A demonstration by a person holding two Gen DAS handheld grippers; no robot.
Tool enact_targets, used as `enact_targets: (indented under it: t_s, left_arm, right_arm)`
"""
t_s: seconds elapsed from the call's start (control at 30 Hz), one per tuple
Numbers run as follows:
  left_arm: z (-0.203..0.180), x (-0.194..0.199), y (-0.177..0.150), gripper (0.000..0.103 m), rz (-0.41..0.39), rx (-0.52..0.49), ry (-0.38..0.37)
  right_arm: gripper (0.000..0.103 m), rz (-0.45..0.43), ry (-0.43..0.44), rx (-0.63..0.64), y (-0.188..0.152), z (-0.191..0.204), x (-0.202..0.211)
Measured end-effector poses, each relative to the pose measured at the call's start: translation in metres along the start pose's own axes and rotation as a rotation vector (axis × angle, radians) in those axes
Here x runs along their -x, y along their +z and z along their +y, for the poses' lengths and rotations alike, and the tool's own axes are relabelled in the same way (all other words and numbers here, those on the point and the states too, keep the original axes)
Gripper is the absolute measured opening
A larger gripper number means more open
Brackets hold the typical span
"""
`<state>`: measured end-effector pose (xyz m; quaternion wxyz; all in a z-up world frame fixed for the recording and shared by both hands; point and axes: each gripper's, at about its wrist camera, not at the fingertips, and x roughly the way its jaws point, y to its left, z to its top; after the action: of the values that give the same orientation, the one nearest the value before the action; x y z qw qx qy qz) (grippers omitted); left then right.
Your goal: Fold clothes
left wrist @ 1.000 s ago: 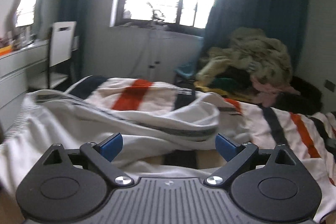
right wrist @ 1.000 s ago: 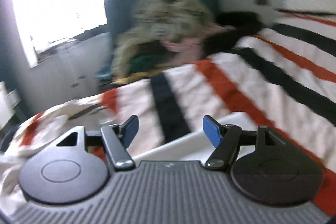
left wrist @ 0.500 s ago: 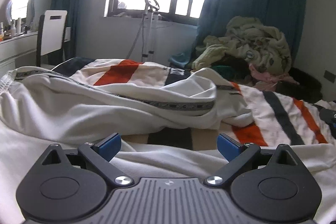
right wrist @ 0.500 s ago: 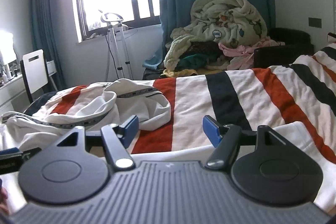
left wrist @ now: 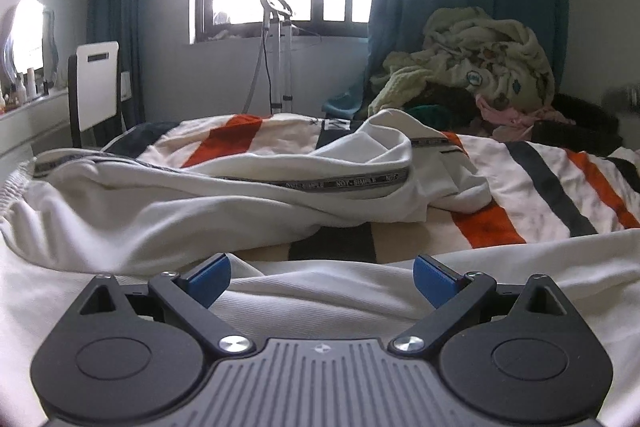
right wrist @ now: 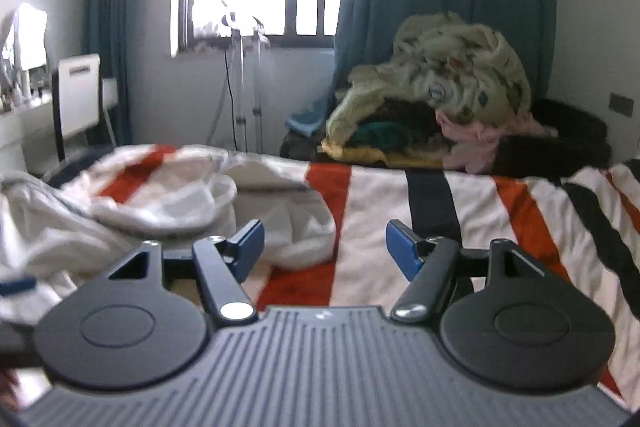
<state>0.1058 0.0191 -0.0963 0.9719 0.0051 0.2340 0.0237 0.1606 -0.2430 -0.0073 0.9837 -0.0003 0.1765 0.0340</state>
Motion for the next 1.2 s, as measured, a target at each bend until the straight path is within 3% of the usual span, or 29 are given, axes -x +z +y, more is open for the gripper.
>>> enact_targets:
  t_s: [0.13,0.23,0.4,0.6,0.77,0.93,1.07,1.2]
  left_arm:
    - [0.005,0.007,0.002,0.099,-0.017,0.017,0.008]
    - [0.009,0.011,0.003,0.099,-0.029,0.038,0.005]
    - [0.013,0.018,0.004,0.099,-0.051,0.071,-0.011]
    - [0.019,0.031,0.006,0.099,-0.096,0.098,-0.028]
    - [0.029,0.032,0.011,0.1,-0.092,0.168,-0.031]
    - [0.027,0.01,0.028,0.1,-0.077,0.145,0.007]
    - [0.032,-0.028,0.044,0.1,-0.005,0.123,0.042]
    - [0.05,-0.06,0.043,0.1,0.071,0.206,0.035]
  right_arm:
    - [0.07,0.014,0.012,-0.11,0.026,-0.009,0.007]
    - [0.07,-0.003,-0.003,-0.082,0.028,-0.011,0.014]
    - [0.07,-0.026,-0.004,-0.06,-0.006,-0.01,0.023]
    - [0.07,-0.033,0.018,-0.069,-0.068,0.008,0.003]
    - [0.07,-0.078,0.039,-0.118,-0.061,0.002,-0.004]
    - [0.07,0.019,0.059,-0.217,-0.068,-0.014,-0.04]
    - [0.069,0.11,0.075,-0.322,-0.075,-0.033,-0.088]
    - [0.062,0.154,0.136,-0.473,-0.079,-0.054,-0.131]
